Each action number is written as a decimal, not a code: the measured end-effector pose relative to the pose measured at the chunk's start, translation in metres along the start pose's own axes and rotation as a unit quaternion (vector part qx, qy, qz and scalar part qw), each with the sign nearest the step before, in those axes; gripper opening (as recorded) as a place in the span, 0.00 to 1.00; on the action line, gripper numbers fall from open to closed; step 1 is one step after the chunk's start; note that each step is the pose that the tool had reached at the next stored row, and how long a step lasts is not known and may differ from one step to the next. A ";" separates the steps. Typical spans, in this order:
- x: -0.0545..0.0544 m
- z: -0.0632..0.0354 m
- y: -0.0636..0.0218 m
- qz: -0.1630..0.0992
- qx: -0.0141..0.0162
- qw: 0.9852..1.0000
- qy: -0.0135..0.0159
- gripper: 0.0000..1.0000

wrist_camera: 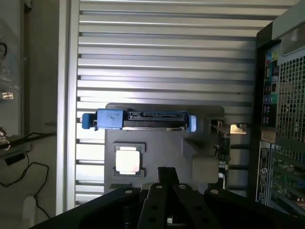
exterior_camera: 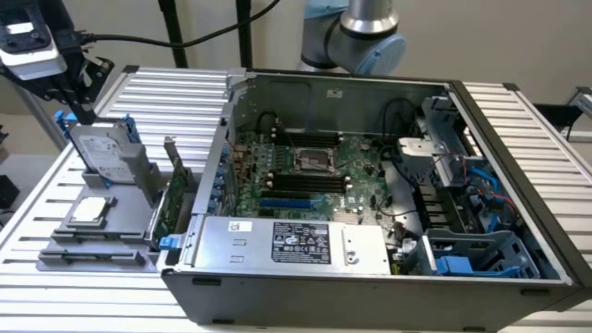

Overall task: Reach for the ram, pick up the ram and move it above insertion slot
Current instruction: 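Reach for the ram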

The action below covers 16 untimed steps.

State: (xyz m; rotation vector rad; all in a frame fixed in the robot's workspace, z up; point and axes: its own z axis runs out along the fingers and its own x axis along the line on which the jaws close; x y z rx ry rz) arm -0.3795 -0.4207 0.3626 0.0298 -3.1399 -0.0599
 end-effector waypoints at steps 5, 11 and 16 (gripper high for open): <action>0.000 0.0000 -0.0191 0.000 0.000 1.000 0.000 0.11; 0.001 0.0024 -0.0457 0.000 0.000 1.000 0.000 0.11; 0.001 0.0053 -0.0660 0.001 0.000 1.000 0.000 0.11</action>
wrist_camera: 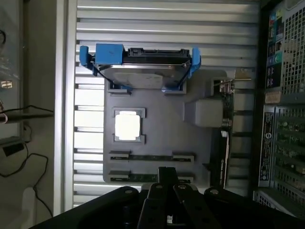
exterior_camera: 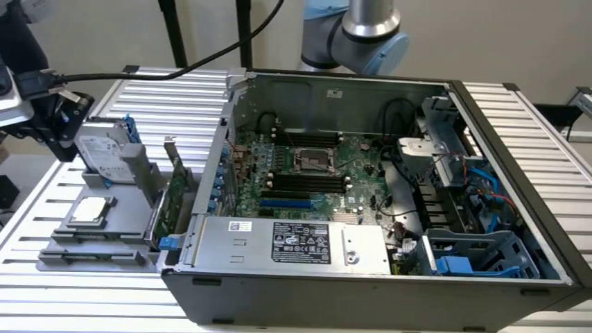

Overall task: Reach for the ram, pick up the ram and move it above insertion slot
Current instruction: 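Reach for the ram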

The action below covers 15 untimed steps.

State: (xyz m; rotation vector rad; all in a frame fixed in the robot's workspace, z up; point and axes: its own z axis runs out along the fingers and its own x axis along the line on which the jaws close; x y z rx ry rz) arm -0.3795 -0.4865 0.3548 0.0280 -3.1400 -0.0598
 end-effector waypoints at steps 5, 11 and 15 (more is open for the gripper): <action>0.001 0.0035 -0.0193 0.000 0.000 1.000 0.001 0.11; 0.002 0.0085 -0.0332 0.001 0.001 1.000 0.002 0.11; 0.003 0.0098 -0.0339 0.002 0.003 1.000 0.004 0.11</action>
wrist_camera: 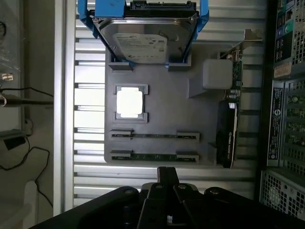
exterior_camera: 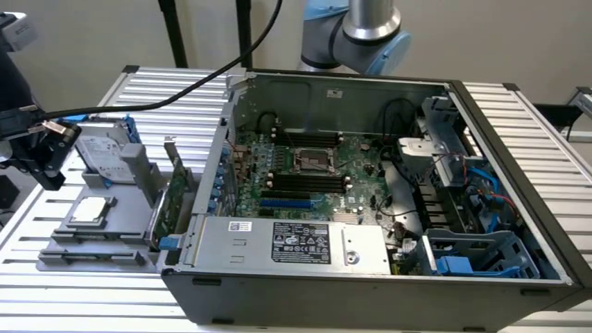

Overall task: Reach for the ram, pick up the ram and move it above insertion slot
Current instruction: 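Reach for the ram, then pick up the ram and move it above insertion slot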

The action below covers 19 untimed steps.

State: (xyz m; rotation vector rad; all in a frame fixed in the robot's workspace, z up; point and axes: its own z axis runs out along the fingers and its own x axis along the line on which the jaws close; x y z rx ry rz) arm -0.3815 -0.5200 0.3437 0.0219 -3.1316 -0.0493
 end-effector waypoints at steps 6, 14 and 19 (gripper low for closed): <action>0.000 0.0001 0.0000 0.000 0.000 1.000 0.000 0.11; 0.000 0.0002 0.0001 -0.001 0.000 1.000 0.000 0.11; 0.000 0.0007 0.0000 -0.041 0.001 0.999 0.001 0.11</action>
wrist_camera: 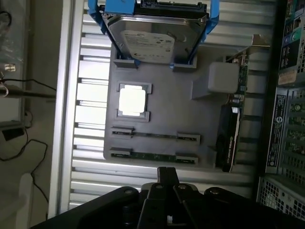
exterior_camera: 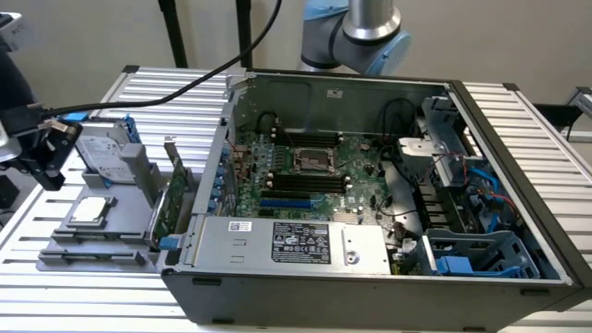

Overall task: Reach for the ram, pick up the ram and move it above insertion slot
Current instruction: 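Pick up the ram and move it above insertion slot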

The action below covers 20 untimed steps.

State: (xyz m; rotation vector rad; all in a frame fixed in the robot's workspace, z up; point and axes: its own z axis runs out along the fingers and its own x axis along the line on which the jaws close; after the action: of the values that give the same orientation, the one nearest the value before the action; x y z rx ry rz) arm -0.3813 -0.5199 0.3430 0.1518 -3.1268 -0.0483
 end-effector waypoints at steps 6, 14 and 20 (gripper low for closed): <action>0.000 0.0014 0.0000 -0.054 0.000 0.999 0.002 0.11; 0.000 0.0043 -0.0001 -0.127 0.001 0.992 0.004 0.11; 0.000 0.0065 -0.0002 -0.181 0.002 0.983 0.006 0.11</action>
State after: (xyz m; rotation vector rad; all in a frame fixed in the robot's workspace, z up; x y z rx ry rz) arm -0.3813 -0.5200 0.3365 0.7140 -3.0424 -0.0443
